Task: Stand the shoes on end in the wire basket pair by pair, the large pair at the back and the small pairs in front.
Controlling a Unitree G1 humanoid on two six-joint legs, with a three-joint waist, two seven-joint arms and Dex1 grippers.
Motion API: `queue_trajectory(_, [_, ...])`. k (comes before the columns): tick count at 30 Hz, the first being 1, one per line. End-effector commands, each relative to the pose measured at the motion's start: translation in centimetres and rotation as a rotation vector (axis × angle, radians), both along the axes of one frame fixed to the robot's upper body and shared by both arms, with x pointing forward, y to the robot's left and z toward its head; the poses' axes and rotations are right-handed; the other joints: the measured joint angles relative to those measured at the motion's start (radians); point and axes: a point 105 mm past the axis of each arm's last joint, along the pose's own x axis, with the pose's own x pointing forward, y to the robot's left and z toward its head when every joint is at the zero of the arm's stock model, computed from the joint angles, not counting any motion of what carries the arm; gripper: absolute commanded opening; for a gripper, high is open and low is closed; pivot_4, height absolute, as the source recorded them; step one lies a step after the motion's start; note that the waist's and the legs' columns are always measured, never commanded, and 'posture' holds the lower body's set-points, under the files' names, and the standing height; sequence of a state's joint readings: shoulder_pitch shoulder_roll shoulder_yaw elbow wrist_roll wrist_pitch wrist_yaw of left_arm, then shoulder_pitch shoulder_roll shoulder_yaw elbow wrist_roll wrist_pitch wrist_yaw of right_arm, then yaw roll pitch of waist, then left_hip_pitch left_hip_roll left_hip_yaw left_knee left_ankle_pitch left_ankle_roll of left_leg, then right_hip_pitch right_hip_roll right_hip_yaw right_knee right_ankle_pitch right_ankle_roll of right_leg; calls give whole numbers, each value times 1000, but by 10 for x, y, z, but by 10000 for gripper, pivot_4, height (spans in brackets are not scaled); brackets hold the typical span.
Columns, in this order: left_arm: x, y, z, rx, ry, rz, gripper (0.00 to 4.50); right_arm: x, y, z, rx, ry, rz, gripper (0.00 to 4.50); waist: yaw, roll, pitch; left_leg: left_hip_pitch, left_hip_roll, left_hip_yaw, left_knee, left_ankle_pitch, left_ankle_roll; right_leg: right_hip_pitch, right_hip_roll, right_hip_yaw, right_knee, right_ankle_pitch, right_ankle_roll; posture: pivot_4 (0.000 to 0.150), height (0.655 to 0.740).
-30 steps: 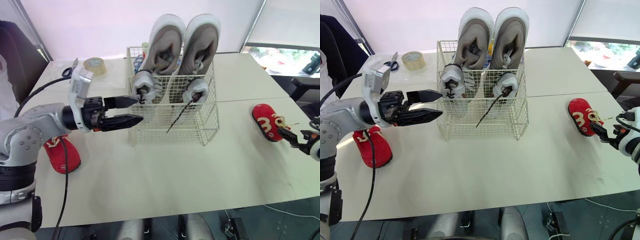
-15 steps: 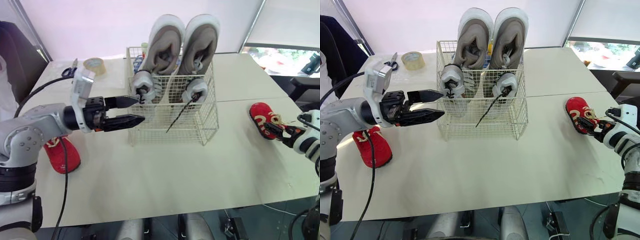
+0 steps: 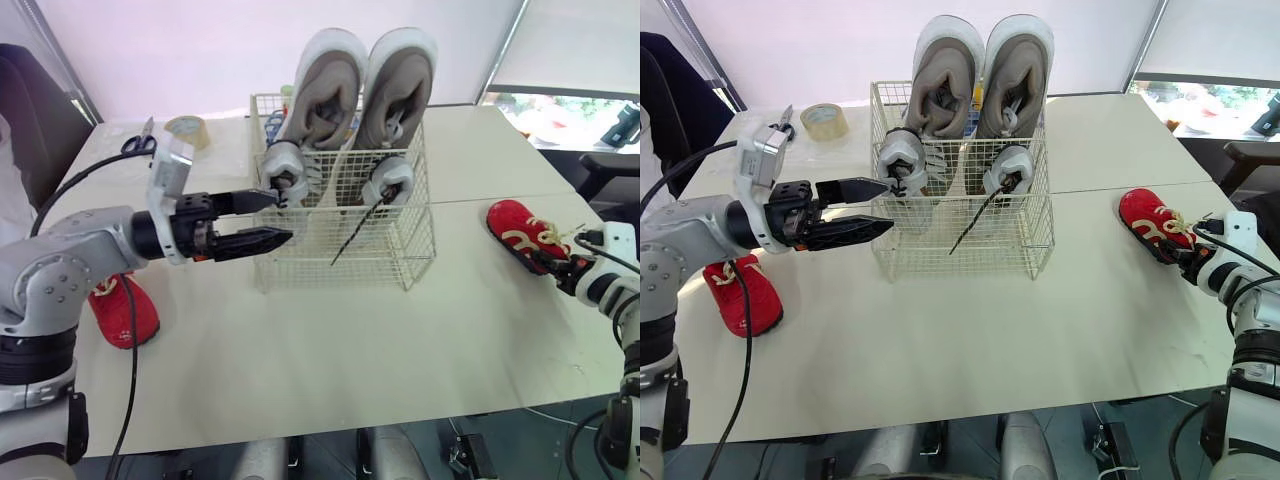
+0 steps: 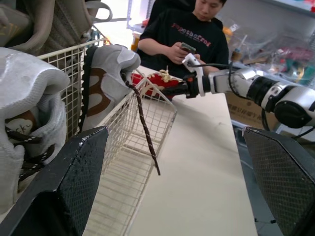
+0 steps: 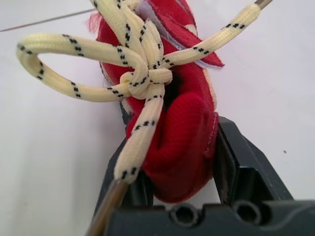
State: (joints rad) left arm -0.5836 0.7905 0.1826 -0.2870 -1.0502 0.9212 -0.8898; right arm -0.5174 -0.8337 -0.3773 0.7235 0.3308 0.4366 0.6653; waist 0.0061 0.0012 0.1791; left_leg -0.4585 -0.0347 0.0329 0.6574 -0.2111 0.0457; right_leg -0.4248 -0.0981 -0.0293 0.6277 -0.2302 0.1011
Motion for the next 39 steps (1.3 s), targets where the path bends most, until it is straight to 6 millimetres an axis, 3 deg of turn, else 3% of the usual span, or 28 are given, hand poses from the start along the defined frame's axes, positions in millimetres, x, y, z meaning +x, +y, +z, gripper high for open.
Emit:
queue_trajectory(1, [-2,-2,10,-9,-59,-8,45000,0,3,57,-103,-173,61,10408,1,0,0,0,0,0,0,0,0,0,0,0,0,0,0,1500,7400])
queue_trajectory(4, [2,1,16,-27,-55,-3,45000,-8,11,108,-247,-308,105,10408,6,2,1,0,0,0,0,0,0,0,0,0,0,0,0,1500,7400])
queue_trajectory(6, [4,2,20,-42,-45,-7,45000,-12,16,131,-311,-369,120,10408,7,3,2,0,0,0,0,0,0,0,0,-1,1,0,0,1500,7400])
queue_trajectory(9, [7,5,32,-88,-23,-24,45000,-25,27,194,-512,-532,131,10408,6,3,2,0,0,0,0,0,0,-1,0,-1,1,0,0,1500,7400])
queue_trajectory(12, [7,7,40,-104,5,-61,45000,-38,58,244,-606,-722,221,10408,2,4,2,0,0,0,0,0,0,-1,1,-1,1,0,0,1500,7400])
queue_trajectory(15, [7,10,48,-128,45,-104,45000,-55,112,275,-750,-852,441,10408,-2,3,2,0,1,0,-1,0,0,-2,1,-1,1,0,1,1500,7400])
queue_trajectory(19, [8,13,58,-135,91,-156,45000,-66,180,272,-853,-908,729,10408,-3,3,3,0,2,0,-1,0,0,-2,1,-1,1,0,1,1500,7400])
queue_trajectory(24, [10,16,65,-107,127,-197,45000,-67,226,239,-1101,-918,957,10408,6,2,3,0,0,1,0,0,0,-2,1,-1,1,0,1,1500,7400])
queue_trajectory(30, [12,15,70,-77,125,-215,45000,-71,251,222,-1202,-1020,1090,10408,5,2,3,-2,-1,1,1,0,0,-2,0,-1,1,0,1,1500,7400])
queue_trajectory(39, [11,6,61,-36,124,-237,45000,-78,273,227,-1189,-1115,1142,10408,4,2,3,-1,0,0,1,0,-1,-2,-1,-1,2,0,1,1500,7400])
